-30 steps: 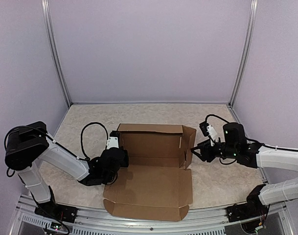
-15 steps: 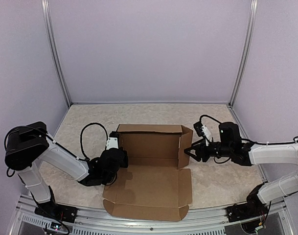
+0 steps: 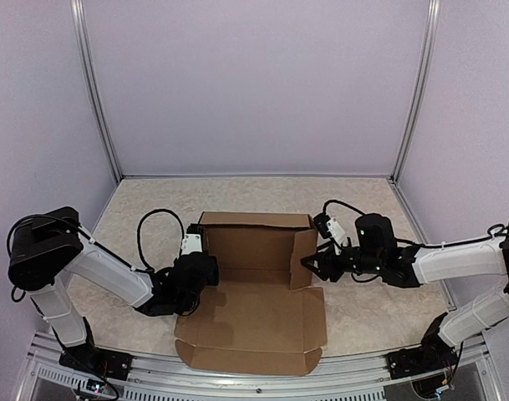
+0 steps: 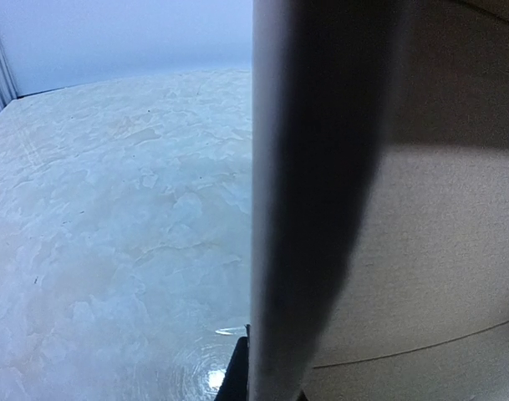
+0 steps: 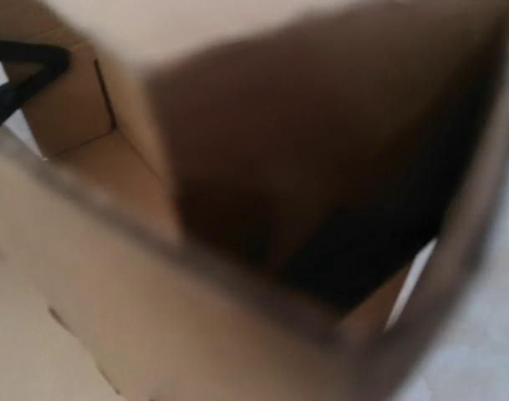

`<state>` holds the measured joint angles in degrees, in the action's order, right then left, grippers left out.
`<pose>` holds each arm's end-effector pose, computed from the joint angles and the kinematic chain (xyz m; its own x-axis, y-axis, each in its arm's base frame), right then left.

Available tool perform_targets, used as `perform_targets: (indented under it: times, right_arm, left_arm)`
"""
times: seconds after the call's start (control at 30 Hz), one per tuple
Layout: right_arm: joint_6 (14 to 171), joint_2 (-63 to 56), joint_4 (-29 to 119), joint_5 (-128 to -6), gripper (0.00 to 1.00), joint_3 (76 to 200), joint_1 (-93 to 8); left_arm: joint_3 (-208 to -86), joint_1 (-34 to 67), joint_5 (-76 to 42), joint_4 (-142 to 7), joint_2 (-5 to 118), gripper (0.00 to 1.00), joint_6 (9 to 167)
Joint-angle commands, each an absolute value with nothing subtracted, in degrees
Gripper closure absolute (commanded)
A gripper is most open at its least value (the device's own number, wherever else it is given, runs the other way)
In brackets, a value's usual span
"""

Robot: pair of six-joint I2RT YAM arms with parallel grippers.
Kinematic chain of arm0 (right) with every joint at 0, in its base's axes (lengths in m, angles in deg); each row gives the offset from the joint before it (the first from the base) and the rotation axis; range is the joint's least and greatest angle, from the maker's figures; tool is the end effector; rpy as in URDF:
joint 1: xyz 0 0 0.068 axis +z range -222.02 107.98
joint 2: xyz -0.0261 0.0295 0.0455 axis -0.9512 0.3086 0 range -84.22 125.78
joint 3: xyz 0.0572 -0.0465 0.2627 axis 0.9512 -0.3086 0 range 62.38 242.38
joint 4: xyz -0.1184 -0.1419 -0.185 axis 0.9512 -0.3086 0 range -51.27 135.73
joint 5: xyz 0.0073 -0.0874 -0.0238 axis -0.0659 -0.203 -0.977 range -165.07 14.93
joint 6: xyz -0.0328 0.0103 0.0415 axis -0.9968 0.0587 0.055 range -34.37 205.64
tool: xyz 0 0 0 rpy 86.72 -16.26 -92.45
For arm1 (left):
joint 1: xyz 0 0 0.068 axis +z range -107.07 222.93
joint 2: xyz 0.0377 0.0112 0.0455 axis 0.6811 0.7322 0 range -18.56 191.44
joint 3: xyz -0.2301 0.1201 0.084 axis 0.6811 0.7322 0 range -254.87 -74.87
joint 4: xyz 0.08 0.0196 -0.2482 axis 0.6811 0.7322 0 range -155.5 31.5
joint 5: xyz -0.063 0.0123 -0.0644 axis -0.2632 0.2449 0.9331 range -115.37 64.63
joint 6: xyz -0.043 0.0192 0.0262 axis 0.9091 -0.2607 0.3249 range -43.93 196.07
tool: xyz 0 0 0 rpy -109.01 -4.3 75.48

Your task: Fold the paper box

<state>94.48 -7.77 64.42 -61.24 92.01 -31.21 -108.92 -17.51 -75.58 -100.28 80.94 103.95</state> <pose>0.1952 0.1799 0.1815 -0.4746 -0.2126 -0.8541 -0.7299 0.6375 0.2469 0.1734 -0.2502 0.1266 -0.3301 -0.0241 -0.9436 0.0862 0.9947 -0.0556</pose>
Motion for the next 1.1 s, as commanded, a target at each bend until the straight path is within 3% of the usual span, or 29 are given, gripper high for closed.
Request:
perform_targets:
  times: [0.0,0.33,0.6,0.7,0.83,1.07]
  right_arm:
    - [94.8,-5.5,67.0,-70.6,0.50,94.1,-27.8]
    - [98.2,-0.7,72.0,-87.8,0.52,95.8,-22.9]
    - [98.9,1.4,78.0,-94.6,0.60,95.6,-21.4]
    - [99.1,2.4,80.1,-95.3,0.67,95.8,-21.3]
    - [99.4,4.0,80.8,-95.8,0.86,97.2,-21.2]
    - [99.4,7.8,85.8,-98.2,1.00,98.5,-19.1]
  left_arm:
    - [-110.9,-17.8,-77.4,-98.9,79.9,1.00,105.4]
    - [-113.0,-19.2,-78.1,-95.9,79.7,1.00,105.6]
    - [-113.3,-20.0,-77.4,-95.1,79.4,1.00,106.0]
    - [-113.5,-20.4,-77.0,-95.1,79.4,1.00,106.0]
    - [-113.8,-20.9,-76.7,-94.3,79.1,1.00,106.0]
    - [-115.1,-21.5,-75.8,-90.1,77.2,1.00,107.7]
